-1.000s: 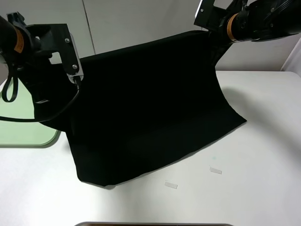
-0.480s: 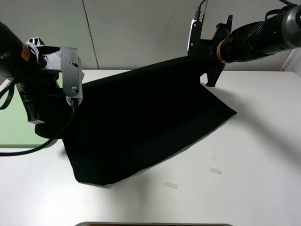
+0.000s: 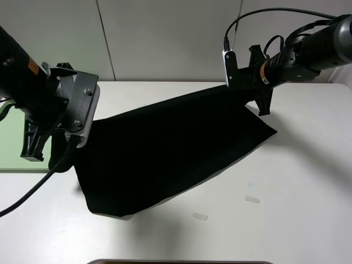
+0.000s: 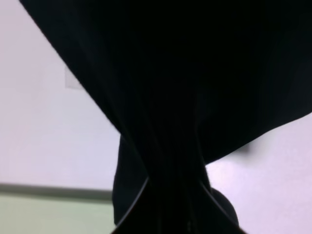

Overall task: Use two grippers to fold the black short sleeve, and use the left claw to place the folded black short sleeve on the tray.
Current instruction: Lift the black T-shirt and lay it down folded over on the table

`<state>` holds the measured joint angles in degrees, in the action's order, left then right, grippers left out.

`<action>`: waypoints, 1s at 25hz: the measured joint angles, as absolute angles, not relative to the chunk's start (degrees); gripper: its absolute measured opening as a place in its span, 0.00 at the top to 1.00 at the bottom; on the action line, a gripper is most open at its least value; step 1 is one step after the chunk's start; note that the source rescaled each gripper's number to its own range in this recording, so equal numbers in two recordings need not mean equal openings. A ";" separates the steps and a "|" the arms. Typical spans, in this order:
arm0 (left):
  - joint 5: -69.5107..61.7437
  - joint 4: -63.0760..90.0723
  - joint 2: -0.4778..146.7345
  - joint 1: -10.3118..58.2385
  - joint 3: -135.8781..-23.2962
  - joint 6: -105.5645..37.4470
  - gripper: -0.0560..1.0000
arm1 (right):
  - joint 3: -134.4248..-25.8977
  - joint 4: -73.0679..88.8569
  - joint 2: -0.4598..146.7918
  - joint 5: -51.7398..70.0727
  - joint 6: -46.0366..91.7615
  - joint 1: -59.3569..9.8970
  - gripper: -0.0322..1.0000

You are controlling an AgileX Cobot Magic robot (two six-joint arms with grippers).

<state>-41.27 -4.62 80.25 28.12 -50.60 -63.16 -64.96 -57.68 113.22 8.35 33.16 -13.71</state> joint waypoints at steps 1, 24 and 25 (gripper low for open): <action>-41.27 -4.05 80.25 28.12 -50.17 -64.17 0.95 | -64.60 -54.47 113.51 9.41 37.69 -13.71 0.96; -37.29 17.85 80.18 28.12 -39.93 -77.42 0.95 | -63.86 -32.29 116.37 19.90 56.20 -9.97 0.96; -37.41 17.85 80.18 28.12 -39.93 -77.42 0.95 | -63.86 -32.08 116.37 19.90 56.30 -9.97 0.96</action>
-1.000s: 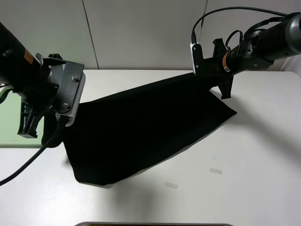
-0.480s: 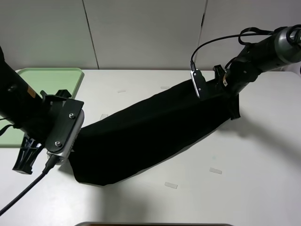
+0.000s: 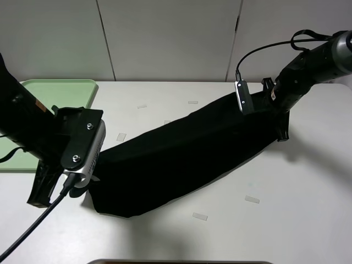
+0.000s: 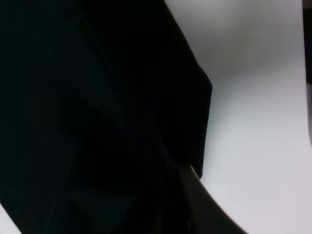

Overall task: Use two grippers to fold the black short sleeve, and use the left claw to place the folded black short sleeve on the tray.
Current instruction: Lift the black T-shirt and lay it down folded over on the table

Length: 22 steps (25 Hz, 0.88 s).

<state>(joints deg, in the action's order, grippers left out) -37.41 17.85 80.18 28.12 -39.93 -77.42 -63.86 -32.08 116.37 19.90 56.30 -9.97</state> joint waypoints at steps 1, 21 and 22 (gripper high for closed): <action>-37.92 17.85 80.18 28.12 -39.93 -77.55 0.94 | -63.86 -31.76 116.37 19.95 56.41 -9.92 0.96; -47.23 12.77 80.14 27.58 -38.43 -77.86 0.29 | -64.05 -27.23 115.11 26.18 60.01 -9.62 0.00; -47.23 12.81 80.14 27.58 -38.43 -77.86 0.29 | -64.05 -27.38 114.56 26.58 60.01 -10.15 0.00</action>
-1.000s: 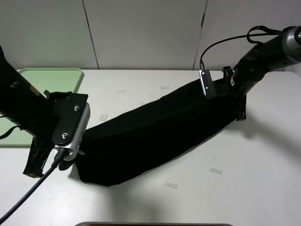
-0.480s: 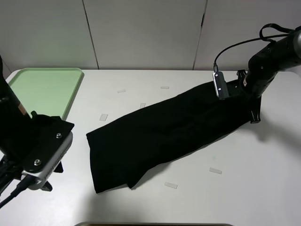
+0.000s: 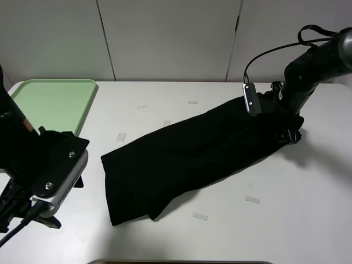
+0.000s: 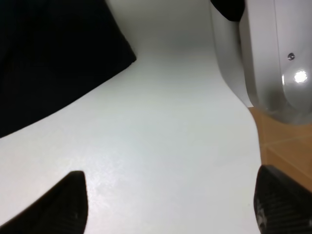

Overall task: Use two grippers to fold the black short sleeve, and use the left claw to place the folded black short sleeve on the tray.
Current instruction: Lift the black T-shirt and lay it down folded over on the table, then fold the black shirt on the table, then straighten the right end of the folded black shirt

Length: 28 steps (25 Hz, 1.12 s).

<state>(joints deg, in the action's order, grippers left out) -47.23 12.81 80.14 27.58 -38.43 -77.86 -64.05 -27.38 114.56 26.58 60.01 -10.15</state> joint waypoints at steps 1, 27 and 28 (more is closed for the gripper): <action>-47.23 12.81 80.14 27.58 -38.41 -77.86 0.29 | -64.05 -27.61 113.82 27.08 60.01 -10.74 0.00; -37.11 4.04 47.58 27.58 -55.70 -40.35 0.29 | -64.05 -18.78 73.85 28.06 41.43 -12.13 0.00; -36.13 4.43 45.47 27.58 -56.12 -36.74 0.29 | -64.05 -17.70 72.15 28.06 41.41 -12.13 0.00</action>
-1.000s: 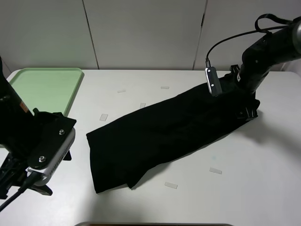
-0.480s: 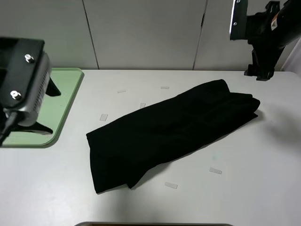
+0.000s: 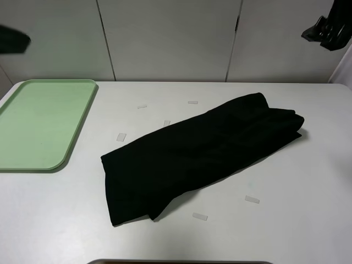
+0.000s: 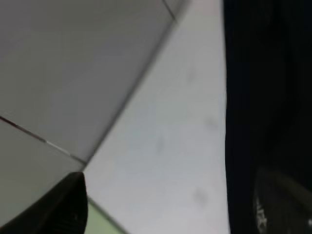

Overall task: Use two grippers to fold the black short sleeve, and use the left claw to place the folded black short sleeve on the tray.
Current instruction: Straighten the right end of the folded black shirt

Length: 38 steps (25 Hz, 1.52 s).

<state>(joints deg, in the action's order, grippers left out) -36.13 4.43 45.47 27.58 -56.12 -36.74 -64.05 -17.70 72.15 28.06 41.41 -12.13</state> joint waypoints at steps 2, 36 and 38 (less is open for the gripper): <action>-35.05 5.84 42.06 27.58 -56.65 -32.88 0.29 | -64.05 -16.06 68.80 28.00 41.41 -12.13 0.00; -66.60 19.33 14.58 27.52 -53.90 -31.27 0.00 | -64.05 7.72 42.17 35.71 41.15 -12.13 0.00; -66.25 20.82 13.13 27.52 -51.57 -29.80 0.00 | -64.05 7.77 42.17 36.29 41.15 -12.13 0.00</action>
<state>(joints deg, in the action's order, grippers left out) -66.25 20.82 13.13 27.52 -51.57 -29.80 -64.05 7.77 42.17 36.29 41.15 -12.13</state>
